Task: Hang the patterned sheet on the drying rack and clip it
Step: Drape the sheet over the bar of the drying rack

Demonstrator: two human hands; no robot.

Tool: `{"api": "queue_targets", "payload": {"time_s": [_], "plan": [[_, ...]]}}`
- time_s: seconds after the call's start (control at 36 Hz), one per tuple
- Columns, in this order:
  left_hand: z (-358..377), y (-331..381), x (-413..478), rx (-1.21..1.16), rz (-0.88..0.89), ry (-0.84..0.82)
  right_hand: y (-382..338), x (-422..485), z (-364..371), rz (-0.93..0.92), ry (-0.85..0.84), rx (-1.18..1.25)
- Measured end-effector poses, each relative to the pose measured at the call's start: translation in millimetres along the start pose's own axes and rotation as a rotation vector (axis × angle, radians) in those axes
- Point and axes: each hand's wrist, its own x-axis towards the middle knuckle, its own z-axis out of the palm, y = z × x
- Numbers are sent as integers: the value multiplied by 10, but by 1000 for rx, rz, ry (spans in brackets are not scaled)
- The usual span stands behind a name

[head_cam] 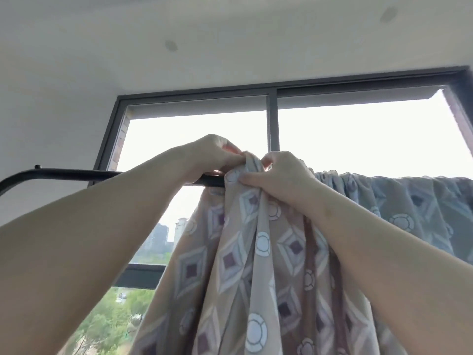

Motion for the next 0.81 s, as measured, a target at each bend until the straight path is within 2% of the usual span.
{"api": "queue_targets", "payload": {"time_s": [0.11,0.19,0.31,0.36,0.44,0.58,0.81], "plan": [[-20,-44,-18,-64,-5,24,40,62,-32,28,-19,132],[22,-36,-56,-61,21,89,88,123,-64,99,45,125],[34,-42,-80,2,100,137,110,234,-149,202,22,136],[67,-49,-109,89,136,106,94,266,-143,219,19,144],[139,-58,-173,88,176,32,74,253,-114,203,43,99],[161,-85,-246,166,227,26,98,200,-95,160,46,90],[392,-146,-239,645,345,344,217,128,-142,134,10,248]]}}
